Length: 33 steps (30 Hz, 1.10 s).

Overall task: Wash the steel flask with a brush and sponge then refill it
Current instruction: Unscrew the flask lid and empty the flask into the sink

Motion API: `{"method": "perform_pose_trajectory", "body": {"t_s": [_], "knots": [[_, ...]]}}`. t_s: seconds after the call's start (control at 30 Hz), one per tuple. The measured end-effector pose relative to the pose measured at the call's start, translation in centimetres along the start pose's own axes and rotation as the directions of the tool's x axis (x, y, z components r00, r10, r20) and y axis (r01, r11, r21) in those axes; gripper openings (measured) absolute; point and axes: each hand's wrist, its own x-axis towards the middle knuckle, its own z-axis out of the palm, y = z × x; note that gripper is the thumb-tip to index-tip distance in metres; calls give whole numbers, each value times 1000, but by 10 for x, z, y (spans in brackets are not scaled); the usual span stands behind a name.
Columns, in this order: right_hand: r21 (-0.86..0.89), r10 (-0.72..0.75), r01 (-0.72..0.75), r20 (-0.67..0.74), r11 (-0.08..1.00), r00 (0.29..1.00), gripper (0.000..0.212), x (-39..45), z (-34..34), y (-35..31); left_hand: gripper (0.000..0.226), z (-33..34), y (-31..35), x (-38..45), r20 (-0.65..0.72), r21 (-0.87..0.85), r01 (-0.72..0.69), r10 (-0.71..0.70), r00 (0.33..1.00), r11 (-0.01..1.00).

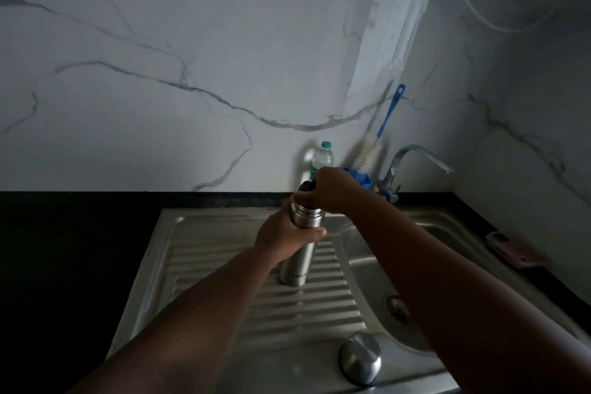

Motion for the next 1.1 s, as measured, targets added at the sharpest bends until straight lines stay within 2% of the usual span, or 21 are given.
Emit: {"method": "perform_pose_trajectory", "body": {"t_s": [0.17, 0.4, 0.5, 0.6, 0.7, 0.77, 0.83, 0.9, 0.97, 1.03, 1.1], "knots": [[62, -104, 104, -5, 993, 995, 46, 6, 1, 13, 55, 0, 0, 3, -3, -22, -10, 10, 1000, 1000], [49, -232, 230, 45, 972, 972, 48, 17, -3, 22, 47, -2, -1, 9, 25, -48, 9, -8, 1000, 999], [37, -307, 305, 109, 952, 945, 41, 17, -7, 23, 45, -8, -4, 11, 89, -54, 0, 5, 996, 999], [36, -365, 369, 264, 929, 893, 31, 18, -18, 21, 49, -11, -7, 11, 121, -54, 7, -1, 993, 999], [110, -331, 313, 378, 943, 865, 45, 20, -29, 13, 49, -11, -7, 11, 125, -57, 11, -4, 992, 998], [153, -332, 294, 406, 943, 852, 54, 21, -31, 6, 52, -11, -6, 12, 132, -62, 23, -14, 991, 998], [171, -298, 248, 416, 954, 859, 53, 20, -32, 0, 49, -11, -6, 12, 136, -52, 43, -35, 990, 998], [86, -189, 169, 380, 982, 906, 60, 20, -32, -4, 50, -11, -6, 11, 136, -46, 59, -52, 989, 997], [-137, -74, 124, 327, 983, 942, 67, 19, -34, -5, 52, -10, -6, 11, 134, -43, 57, -51, 990, 997], [-199, -48, 118, 322, 973, 946, 60, 18, -34, -7, 51, -9, -7, 10, 130, -56, 43, -35, 991, 997], [-162, -104, 174, 368, 971, 924, 34, 15, -36, -11, 49, -10, -7, 9, 119, -68, 32, -24, 993, 997]]}}
